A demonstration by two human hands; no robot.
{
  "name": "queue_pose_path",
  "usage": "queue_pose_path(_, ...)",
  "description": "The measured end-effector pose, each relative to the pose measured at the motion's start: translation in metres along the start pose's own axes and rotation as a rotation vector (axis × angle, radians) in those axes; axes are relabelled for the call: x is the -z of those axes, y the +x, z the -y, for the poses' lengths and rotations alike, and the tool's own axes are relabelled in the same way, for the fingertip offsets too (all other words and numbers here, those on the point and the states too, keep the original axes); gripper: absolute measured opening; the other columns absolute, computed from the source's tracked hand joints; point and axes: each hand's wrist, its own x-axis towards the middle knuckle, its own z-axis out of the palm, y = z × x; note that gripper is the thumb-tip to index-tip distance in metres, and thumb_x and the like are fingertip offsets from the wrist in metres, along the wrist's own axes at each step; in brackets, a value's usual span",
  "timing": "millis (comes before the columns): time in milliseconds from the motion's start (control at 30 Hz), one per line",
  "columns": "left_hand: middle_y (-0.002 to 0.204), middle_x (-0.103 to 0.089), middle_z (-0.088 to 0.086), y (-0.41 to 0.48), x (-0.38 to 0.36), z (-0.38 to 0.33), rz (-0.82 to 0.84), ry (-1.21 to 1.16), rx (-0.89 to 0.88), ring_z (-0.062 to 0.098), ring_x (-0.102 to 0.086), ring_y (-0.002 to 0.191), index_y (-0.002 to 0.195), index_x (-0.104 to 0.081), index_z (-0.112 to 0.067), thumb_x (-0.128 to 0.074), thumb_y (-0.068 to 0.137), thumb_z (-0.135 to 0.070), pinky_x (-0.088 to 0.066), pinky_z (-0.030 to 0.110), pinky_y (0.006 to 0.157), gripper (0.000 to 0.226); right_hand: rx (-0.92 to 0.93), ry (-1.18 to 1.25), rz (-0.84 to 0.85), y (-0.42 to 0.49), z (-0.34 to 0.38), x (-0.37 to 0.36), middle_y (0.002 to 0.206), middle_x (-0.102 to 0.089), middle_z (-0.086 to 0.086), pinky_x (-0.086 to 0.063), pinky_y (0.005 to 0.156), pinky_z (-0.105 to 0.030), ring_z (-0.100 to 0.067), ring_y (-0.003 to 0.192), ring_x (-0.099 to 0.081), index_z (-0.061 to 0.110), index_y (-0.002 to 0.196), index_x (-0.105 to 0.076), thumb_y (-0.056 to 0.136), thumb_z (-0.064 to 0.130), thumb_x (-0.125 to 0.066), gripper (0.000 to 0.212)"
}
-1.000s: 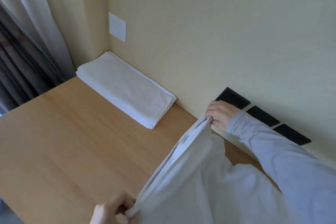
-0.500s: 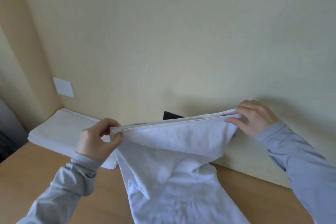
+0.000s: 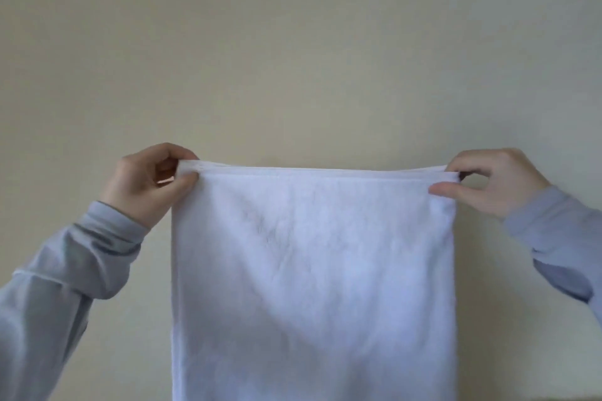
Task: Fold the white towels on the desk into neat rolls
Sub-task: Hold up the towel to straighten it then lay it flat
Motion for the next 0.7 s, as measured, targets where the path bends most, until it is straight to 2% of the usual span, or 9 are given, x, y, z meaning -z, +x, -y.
queue_pose_path(67, 0.080, -0.063, -0.002, 0.015, 0.000, -0.020, 0.089, -0.025, -0.028, -0.009, -0.060, 0.068, 0.079, -0.060, -0.014, -0.065, 0.079, 0.010, -0.046, 0.005, 0.068, 0.025, -0.049, 0.021, 0.002, 0.007, -0.003, 0.029, 0.060, -0.063, -0.001, -0.037, 0.064, -0.006, -0.007, 0.066, -0.054, 0.018, 0.055, -0.061, 0.062, 0.015, -0.084, 0.025)
queue_pose_path(100, 0.080, -0.065, -0.003, 0.023, 0.003, -0.030, 0.100, -0.041, -0.055, -0.008, -0.061, 0.069, 0.080, -0.061, -0.016, -0.065, 0.079, 0.012, -0.047, 0.005, 0.068, 0.028, -0.049, 0.032, -0.047, 0.010, -0.004, 0.044, 0.057, -0.062, 0.006, -0.037, 0.063, -0.005, -0.006, 0.065, -0.054, 0.024, 0.054, -0.060, 0.060, 0.021, -0.085, 0.026)
queue_pose_path(167, 0.078, -0.068, -0.012, 0.042, 0.008, -0.048, 0.063, -0.092, -0.114, -0.006, -0.062, 0.072, 0.083, -0.062, -0.016, -0.058, 0.083, 0.012, -0.048, 0.006, 0.070, 0.029, -0.014, 0.030, -0.150, 0.016, -0.003, 0.068, 0.061, -0.062, 0.006, -0.037, 0.061, -0.006, -0.006, 0.062, -0.054, 0.029, 0.054, -0.057, 0.057, 0.035, -0.081, 0.025)
queue_pose_path(267, 0.079, -0.066, -0.007, 0.057, 0.002, -0.064, 0.062, -0.081, -0.134, -0.009, -0.061, 0.070, 0.081, -0.060, -0.018, -0.054, 0.085, 0.014, -0.046, 0.004, 0.070, 0.033, 0.023, -0.130, -0.078, 0.020, 0.000, 0.082, 0.059, -0.058, -0.008, -0.039, 0.063, -0.024, -0.027, 0.065, -0.056, 0.014, 0.056, -0.058, 0.063, 0.033, -0.080, 0.030)
queue_pose_path(367, 0.080, -0.062, -0.002, 0.057, -0.012, -0.064, 0.074, -0.015, -0.117, -0.011, -0.059, 0.066, 0.078, -0.059, -0.019, -0.054, 0.084, 0.015, -0.045, 0.003, 0.068, 0.036, 0.004, -0.203, -0.047, 0.023, 0.001, 0.093, 0.059, -0.060, -0.007, -0.041, 0.065, -0.029, -0.028, 0.064, -0.056, 0.010, 0.057, -0.059, 0.063, 0.033, -0.083, 0.034)
queue_pose_path(467, 0.068, -0.066, -0.017, 0.058, -0.015, -0.065, 0.034, -0.036, -0.110, -0.011, -0.059, 0.066, 0.079, -0.060, -0.021, -0.056, 0.084, 0.013, -0.043, 0.002, 0.066, 0.035, -0.101, -0.088, -0.060, 0.022, 0.003, 0.096, 0.048, -0.055, -0.003, -0.043, 0.059, -0.025, -0.024, 0.054, -0.044, 0.008, 0.062, -0.063, 0.064, 0.028, -0.081, 0.028)
queue_pose_path(567, 0.072, -0.065, -0.013, 0.055, -0.021, -0.065, 0.024, -0.031, -0.111, -0.010, -0.059, 0.065, 0.080, -0.060, -0.021, -0.056, 0.084, 0.013, -0.044, 0.003, 0.066, 0.035, -0.191, 0.027, -0.051, 0.013, 0.001, 0.088, 0.043, -0.041, 0.004, -0.029, 0.049, -0.021, -0.010, 0.047, -0.028, 0.008, 0.061, -0.059, 0.066, 0.024, -0.081, 0.028)
queue_pose_path(633, 0.077, -0.064, -0.008, 0.052, -0.024, -0.063, 0.008, -0.063, -0.098, -0.008, -0.059, 0.067, 0.081, -0.061, -0.020, -0.055, 0.085, 0.012, -0.046, 0.005, 0.067, 0.033, -0.241, 0.151, -0.059, 0.007, -0.002, 0.085, 0.050, -0.047, 0.000, -0.030, 0.053, -0.022, -0.010, 0.051, -0.033, 0.009, 0.061, -0.058, 0.066, 0.022, -0.080, 0.026)
queue_pose_path(700, 0.073, -0.068, -0.013, 0.050, -0.025, -0.062, -0.001, -0.139, -0.067, -0.006, -0.061, 0.069, 0.083, -0.062, -0.018, -0.054, 0.086, 0.011, -0.048, 0.007, 0.067, 0.030, -0.292, 0.306, -0.054, 0.003, -0.002, 0.084, 0.059, -0.054, -0.006, -0.035, 0.059, -0.026, -0.014, 0.058, -0.044, 0.007, 0.065, -0.058, 0.070, 0.013, -0.078, 0.022)
